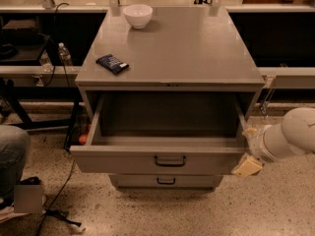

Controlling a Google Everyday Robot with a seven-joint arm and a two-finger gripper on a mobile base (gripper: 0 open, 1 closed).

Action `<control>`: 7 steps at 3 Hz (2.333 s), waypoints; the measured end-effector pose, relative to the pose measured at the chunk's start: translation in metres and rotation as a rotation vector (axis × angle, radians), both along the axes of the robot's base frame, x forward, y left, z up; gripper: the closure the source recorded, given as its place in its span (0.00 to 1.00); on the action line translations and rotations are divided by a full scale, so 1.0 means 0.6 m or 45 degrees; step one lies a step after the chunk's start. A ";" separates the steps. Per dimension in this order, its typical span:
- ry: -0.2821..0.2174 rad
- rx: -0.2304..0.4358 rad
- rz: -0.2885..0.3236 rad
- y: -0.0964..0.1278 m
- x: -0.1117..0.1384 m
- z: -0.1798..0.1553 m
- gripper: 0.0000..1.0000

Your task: Open top drawer

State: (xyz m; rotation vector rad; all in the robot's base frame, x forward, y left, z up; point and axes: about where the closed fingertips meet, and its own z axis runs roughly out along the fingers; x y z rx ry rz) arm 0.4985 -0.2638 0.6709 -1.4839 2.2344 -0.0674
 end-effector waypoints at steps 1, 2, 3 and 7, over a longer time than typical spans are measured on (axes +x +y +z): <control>0.000 0.000 0.001 0.000 0.000 0.000 0.00; 0.016 -0.024 0.051 0.008 -0.005 -0.009 0.00; 0.058 -0.067 0.146 0.021 -0.018 -0.025 0.00; 0.071 -0.119 0.260 0.009 -0.110 -0.009 0.76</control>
Offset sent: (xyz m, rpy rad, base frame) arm -0.0064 0.0086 -0.0116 -0.0445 0.0280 0.0908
